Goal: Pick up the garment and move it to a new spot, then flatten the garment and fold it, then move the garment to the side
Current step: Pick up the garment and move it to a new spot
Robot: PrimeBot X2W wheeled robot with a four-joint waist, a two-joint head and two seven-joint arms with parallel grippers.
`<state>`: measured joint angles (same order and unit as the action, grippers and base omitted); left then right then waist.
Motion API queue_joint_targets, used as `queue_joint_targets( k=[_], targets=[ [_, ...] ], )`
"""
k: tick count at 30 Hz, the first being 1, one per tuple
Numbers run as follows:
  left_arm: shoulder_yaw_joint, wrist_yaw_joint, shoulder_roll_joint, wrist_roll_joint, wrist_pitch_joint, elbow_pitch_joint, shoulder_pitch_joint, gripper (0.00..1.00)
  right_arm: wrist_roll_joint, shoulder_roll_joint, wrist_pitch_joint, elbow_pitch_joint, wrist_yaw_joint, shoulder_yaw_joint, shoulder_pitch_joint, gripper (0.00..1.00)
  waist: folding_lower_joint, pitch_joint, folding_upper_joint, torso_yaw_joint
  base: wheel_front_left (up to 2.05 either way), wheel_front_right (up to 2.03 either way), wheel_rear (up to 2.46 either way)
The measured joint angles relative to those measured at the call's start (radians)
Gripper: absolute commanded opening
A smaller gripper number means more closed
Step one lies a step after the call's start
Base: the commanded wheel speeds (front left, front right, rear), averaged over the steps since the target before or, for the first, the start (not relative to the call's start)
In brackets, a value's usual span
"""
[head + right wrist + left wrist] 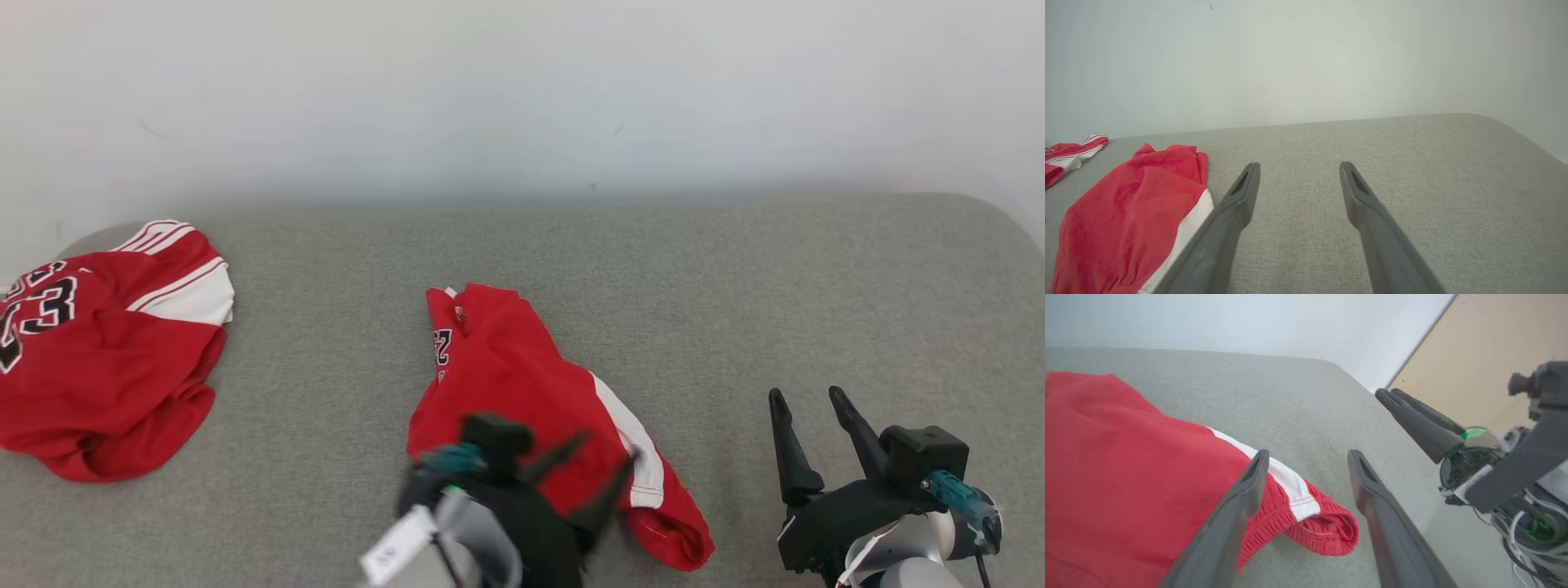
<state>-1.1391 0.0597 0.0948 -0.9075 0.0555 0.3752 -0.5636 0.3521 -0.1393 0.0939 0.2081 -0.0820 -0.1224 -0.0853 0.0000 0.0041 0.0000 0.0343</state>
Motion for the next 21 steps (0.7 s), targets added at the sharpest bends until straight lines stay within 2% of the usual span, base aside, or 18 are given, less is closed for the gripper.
queue_joint_targets(
  k=[2, 6, 13, 16, 21],
  targets=[
    [0.051, 0.030, 0.030, 0.004, 0.043, 0.000, 0.000, 1.00, 0.000, 0.000, 0.000, -0.011, 0.000, 0.000, 0.005, 1.00, 0.0000, -0.004, 0.0000, 0.008, 0.00, 0.00, 0.00],
    [0.094, 0.056, 0.082, 0.036, 0.108, -0.005, 0.000, 1.00, 0.000, 0.000, 0.000, -0.015, 0.003, -0.002, 0.021, 1.00, 0.0000, -0.007, 0.0000, 0.021, 0.00, 0.00, 0.00],
    [0.139, 0.065, 0.174, 0.129, 0.163, -0.012, 0.017, 1.00, 0.000, 0.005, 0.000, -0.015, 0.003, -0.007, 0.025, 1.00, 0.0000, -0.006, 0.0001, 0.038, 0.00, 0.00, 0.00],
    [0.175, 0.065, 0.193, 0.151, 0.171, -0.013, 0.053, 1.00, 0.000, 0.005, 0.000, -0.015, 0.003, -0.006, 0.025, 1.00, 0.0000, -0.006, 0.0001, 0.043, 0.00, 0.00, 0.00],
    [0.325, 0.065, 0.193, 0.191, 0.185, 0.034, 0.146, 1.00, 0.000, 0.007, 0.003, -0.016, 0.002, -0.009, 0.037, 1.00, 0.0000, -0.009, 0.0001, 0.054, 0.00, 0.00, 0.00]
  ],
)
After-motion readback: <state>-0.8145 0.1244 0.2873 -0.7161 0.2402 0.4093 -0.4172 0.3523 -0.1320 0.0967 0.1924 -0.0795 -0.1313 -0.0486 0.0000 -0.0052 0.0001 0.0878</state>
